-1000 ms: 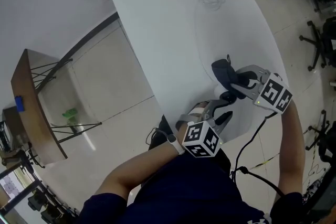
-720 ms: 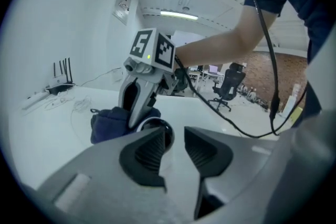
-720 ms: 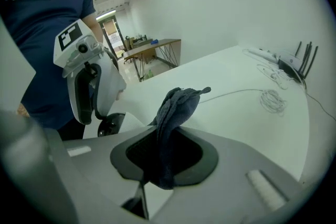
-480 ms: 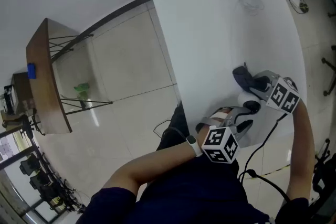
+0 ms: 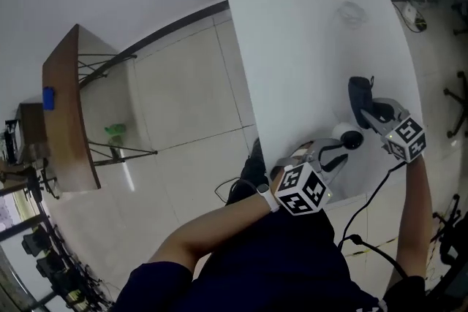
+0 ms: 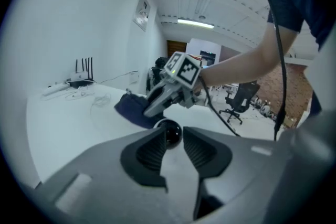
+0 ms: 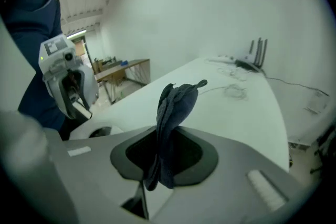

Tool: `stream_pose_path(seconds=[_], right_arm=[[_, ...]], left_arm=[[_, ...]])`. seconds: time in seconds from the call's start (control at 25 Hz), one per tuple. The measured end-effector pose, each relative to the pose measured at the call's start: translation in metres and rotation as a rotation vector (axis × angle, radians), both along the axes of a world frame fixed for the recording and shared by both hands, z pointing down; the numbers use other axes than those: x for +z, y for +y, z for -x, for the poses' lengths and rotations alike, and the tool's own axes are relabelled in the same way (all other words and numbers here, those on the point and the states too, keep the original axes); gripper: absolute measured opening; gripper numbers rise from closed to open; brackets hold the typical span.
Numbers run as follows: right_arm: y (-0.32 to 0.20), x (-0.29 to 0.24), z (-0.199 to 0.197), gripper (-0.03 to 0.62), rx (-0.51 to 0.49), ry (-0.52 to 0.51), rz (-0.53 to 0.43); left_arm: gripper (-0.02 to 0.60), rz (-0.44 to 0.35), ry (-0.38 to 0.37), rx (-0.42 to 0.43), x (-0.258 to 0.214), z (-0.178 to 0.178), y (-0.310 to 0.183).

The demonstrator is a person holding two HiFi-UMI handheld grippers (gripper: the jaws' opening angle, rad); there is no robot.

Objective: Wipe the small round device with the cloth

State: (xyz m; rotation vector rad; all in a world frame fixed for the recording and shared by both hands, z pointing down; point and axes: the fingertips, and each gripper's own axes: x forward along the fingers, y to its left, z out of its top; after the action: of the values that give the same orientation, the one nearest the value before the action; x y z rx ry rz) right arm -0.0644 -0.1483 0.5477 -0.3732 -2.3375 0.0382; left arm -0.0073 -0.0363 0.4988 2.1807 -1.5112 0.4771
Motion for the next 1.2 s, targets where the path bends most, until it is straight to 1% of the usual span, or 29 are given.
stream_pose_path(seconds=[0.08, 0.16, 0.28, 0.36, 0.4, 0.52, 0.64, 0.72, 0.8, 0.88, 1.04, 1.2], right_arm=[[-0.010, -0.038, -0.005, 0.078, 0.133, -0.114, 0.029], [-0.013, -0.073, -0.024, 0.078, 0.286, -0.222, 0.082], [-0.009, -0.097, -0.061, 0.078, 0.527, -0.333, 0.158], [-0.006, -0.097, -0.075, 0.078, 0.693, -0.380, 0.208], [-0.005, -0.095, -0.081, 0.078, 0.787, -0.406, 0.252], [0.006, -0.081, -0.096, 0.078, 1.065, -0.478, 0.424], [0.020, -0.059, -0.111, 0.078, 1.285, -0.540, 0.536], [0.027, -0.041, -0.118, 0.078, 1.411, -0.586, 0.634], [0.035, -0.022, -0.124, 0.077, 1.509, -0.614, 0.728], [0.039, -0.010, -0.126, 0.077, 1.563, -0.633, 0.781], [0.042, 0.009, -0.128, 0.077, 1.613, -0.619, 0.770], [0.049, 0.034, -0.135, 0.075, 1.655, -0.550, 0.729]], left_arm=[[0.101, 0.015, 0.004, -0.020, 0.005, 0.014, 0.003], [0.098, 0.023, 0.005, -0.014, 0.006, 0.021, -0.001], [0.087, 0.012, 0.011, 0.011, 0.003, 0.029, -0.019], [0.086, -0.010, 0.012, 0.019, -0.004, 0.035, -0.036], [0.084, -0.022, 0.009, 0.028, -0.007, 0.036, -0.045], [0.084, -0.037, -0.007, 0.084, -0.011, 0.026, -0.065], [0.084, -0.010, -0.027, 0.156, -0.003, 0.009, -0.073], [0.084, 0.014, -0.037, 0.198, 0.005, 0.001, -0.072], [0.084, 0.026, -0.048, 0.225, 0.011, -0.004, -0.070], [0.084, 0.028, -0.051, 0.239, 0.015, -0.005, -0.069], [0.072, 0.018, -0.043, 0.265, 0.015, -0.006, -0.071], [0.066, 0.004, -0.039, 0.286, 0.015, -0.011, -0.070]])
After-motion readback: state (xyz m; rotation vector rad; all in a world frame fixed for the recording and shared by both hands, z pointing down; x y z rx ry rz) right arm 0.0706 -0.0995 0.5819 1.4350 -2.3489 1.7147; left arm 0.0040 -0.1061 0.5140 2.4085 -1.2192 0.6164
